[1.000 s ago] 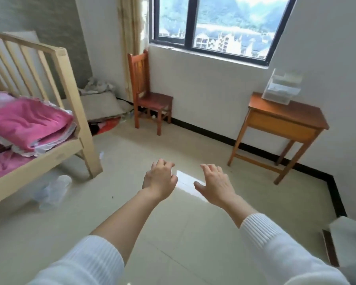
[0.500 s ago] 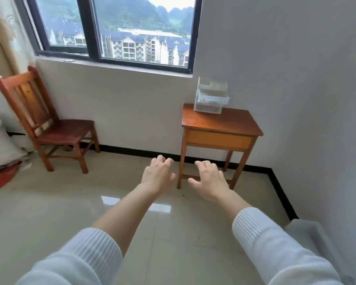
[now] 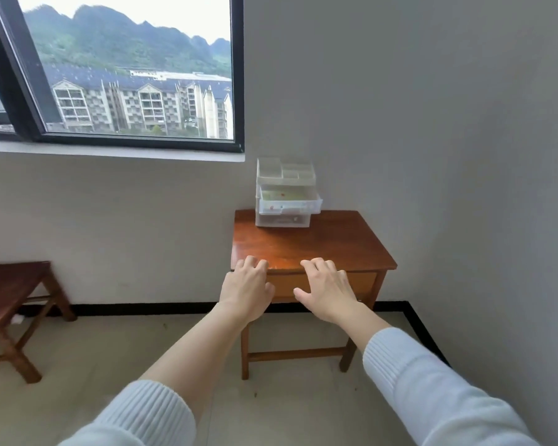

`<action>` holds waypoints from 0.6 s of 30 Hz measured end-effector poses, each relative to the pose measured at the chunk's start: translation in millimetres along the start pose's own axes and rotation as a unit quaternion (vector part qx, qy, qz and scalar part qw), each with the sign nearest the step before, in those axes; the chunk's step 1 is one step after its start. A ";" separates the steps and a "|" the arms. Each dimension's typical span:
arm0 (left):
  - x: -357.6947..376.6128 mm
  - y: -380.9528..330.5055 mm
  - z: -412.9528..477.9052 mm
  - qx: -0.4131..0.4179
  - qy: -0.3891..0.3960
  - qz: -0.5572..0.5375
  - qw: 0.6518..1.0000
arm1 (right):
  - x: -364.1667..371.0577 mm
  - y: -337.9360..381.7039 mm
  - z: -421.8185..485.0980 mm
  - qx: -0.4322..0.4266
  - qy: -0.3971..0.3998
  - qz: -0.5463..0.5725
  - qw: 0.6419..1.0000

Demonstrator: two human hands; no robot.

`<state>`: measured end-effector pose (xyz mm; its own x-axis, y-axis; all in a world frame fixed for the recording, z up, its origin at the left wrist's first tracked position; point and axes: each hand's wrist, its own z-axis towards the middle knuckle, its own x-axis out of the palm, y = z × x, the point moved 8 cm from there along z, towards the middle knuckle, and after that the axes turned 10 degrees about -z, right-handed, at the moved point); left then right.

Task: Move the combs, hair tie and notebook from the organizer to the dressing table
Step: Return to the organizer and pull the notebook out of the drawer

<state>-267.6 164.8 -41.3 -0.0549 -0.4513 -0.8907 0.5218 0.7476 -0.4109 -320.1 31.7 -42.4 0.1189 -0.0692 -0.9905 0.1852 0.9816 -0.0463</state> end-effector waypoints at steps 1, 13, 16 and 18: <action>5.5 1.2 27.1 0.000 0.003 0.001 1.000 | 2.0 -11.4 26.5 0.004 -0.001 -0.003 1.000; 46.8 40.1 283.0 -0.010 0.003 -0.044 0.999 | 45.0 -93.3 274.6 0.036 0.013 0.030 0.999; 57.9 51.1 341.6 0.007 0.002 -0.060 0.998 | 57.3 -113.6 331.4 0.056 0.011 0.040 0.998; 65.6 62.4 379.1 0.011 0.009 -0.070 0.997 | 65.9 -126.9 367.3 0.073 0.019 0.047 0.996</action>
<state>84.1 -2.9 -51.6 -0.1439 -0.5404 -0.8290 0.5272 0.6671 -0.5264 22.5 -162.8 -54.2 0.1059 0.0317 -0.9939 0.3153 0.9468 0.0638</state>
